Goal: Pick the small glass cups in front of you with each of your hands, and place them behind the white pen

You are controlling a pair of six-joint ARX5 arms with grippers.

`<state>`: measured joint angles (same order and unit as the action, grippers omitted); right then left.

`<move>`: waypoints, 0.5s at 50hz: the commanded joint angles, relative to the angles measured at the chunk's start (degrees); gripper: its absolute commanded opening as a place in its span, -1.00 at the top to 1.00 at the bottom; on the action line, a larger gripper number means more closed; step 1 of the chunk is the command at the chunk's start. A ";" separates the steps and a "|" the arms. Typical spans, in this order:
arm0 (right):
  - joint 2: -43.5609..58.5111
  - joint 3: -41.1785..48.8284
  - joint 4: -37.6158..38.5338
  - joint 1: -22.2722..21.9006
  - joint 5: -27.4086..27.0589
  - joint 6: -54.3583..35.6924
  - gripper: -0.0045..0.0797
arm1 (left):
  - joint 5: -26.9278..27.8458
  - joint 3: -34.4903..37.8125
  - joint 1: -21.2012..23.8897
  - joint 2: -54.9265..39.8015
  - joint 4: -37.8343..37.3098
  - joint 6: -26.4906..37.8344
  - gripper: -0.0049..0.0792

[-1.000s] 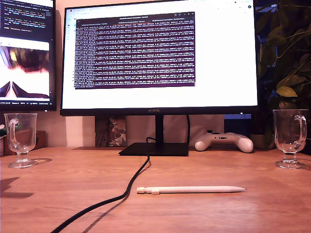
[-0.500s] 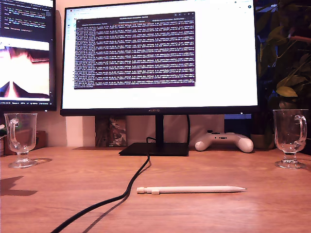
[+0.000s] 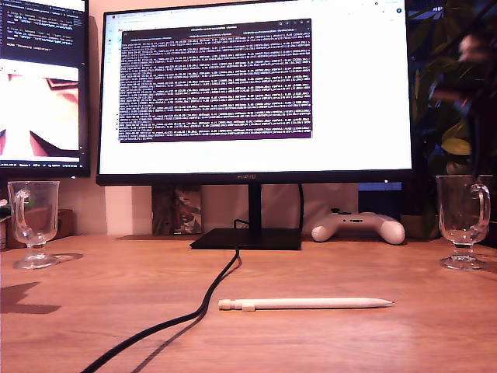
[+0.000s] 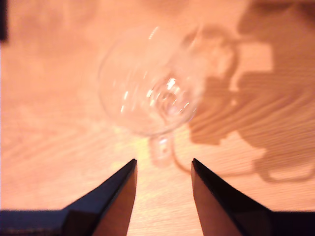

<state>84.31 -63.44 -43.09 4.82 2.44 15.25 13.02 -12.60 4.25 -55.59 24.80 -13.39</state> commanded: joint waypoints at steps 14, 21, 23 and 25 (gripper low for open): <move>4.31 -0.76 1.88 0.81 -0.07 0.87 0.25 | 0.13 1.09 0.04 0.11 0.72 -0.15 0.92; 4.70 -0.76 2.58 0.81 -0.07 0.85 0.46 | 0.13 1.09 0.04 0.11 0.70 -0.15 0.92; 4.70 -0.76 2.97 0.81 -0.07 0.85 0.52 | 0.13 1.09 0.04 0.11 0.70 -0.15 0.92; 4.70 -0.76 3.21 0.81 -0.07 0.83 0.58 | 0.13 1.09 0.04 0.11 0.70 -0.15 0.92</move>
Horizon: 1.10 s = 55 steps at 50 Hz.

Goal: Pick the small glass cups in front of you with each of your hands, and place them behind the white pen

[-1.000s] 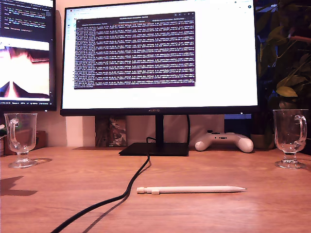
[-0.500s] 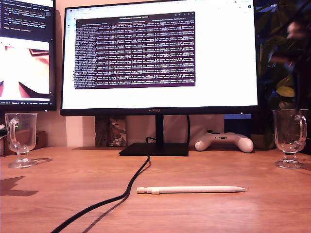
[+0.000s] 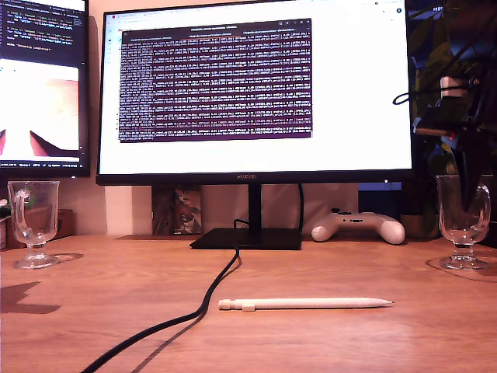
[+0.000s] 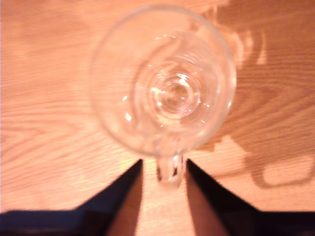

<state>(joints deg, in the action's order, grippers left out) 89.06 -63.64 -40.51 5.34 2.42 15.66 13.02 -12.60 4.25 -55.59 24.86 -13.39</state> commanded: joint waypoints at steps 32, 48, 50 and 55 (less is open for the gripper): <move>-0.04 -0.57 2.95 0.26 -0.04 -0.70 0.92 | 0.09 -1.64 -0.02 0.09 0.83 0.26 0.50; -0.04 -0.57 3.67 0.28 -0.04 -1.11 0.92 | -2.56 -17.70 -0.02 -0.31 -20.94 0.35 0.45; -0.04 -0.57 3.69 0.28 -0.04 -1.09 0.92 | -2.82 -19.71 -0.02 -0.85 -23.23 0.33 0.41; -0.04 -0.57 3.87 0.28 -0.04 -1.11 0.92 | -2.93 -24.28 -0.02 -3.58 -28.37 0.31 0.39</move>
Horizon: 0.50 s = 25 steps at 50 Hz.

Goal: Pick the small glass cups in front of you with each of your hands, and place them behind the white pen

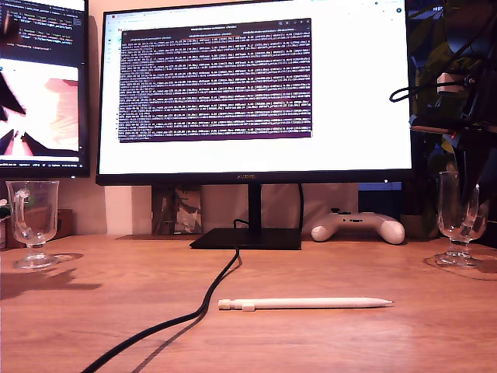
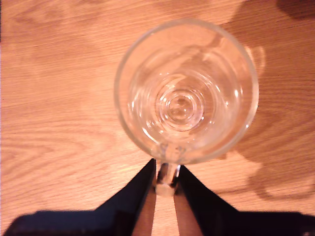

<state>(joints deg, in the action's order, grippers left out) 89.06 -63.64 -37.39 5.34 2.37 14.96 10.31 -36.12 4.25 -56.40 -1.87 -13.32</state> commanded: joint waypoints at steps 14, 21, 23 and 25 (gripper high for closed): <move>-0.04 -0.57 0.90 0.28 0.00 -0.42 0.92 | -0.22 -11.21 -0.02 -13.18 -11.10 -0.24 0.24; -0.04 -0.57 0.92 0.28 0.00 -0.48 0.92 | -0.26 -17.59 -0.02 -19.30 -18.62 -0.24 0.23; -0.04 -0.57 0.90 0.28 0.00 -0.55 0.92 | -0.24 -19.12 -0.02 -20.87 -19.91 -0.24 0.23; -0.04 -0.57 0.90 0.28 0.00 -1.01 0.92 | -0.26 -20.46 -0.02 -22.12 -21.14 -0.24 0.23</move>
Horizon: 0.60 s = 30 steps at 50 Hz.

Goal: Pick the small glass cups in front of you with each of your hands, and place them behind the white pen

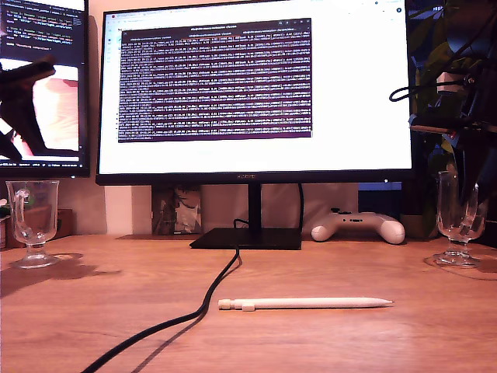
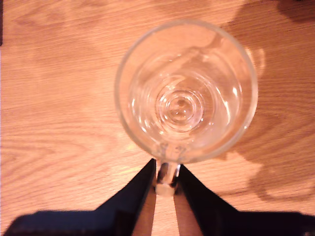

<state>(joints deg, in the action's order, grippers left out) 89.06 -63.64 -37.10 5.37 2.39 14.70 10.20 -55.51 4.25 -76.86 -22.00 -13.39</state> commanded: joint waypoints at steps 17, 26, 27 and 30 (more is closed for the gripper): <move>-0.04 -0.57 0.61 0.26 -0.02 -1.22 0.92 | -0.70 -6.67 -0.02 -7.15 -10.23 0.42 0.06; -0.04 -0.57 0.63 0.26 -0.02 -1.25 0.92 | -5.14 -6.67 -0.02 -7.19 -11.58 1.44 0.05; -0.04 -0.57 0.63 0.26 -0.02 -1.25 0.92 | -5.14 -6.67 -0.02 -7.26 -11.61 1.44 0.05; -0.04 -0.57 0.63 0.26 -0.02 -1.25 0.92 | -5.16 -6.67 -0.02 -7.41 -11.26 1.42 0.05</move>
<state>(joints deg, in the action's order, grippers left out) 89.06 -63.64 -37.08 5.37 2.39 13.65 5.28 -61.65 4.25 -83.64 -33.54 -12.56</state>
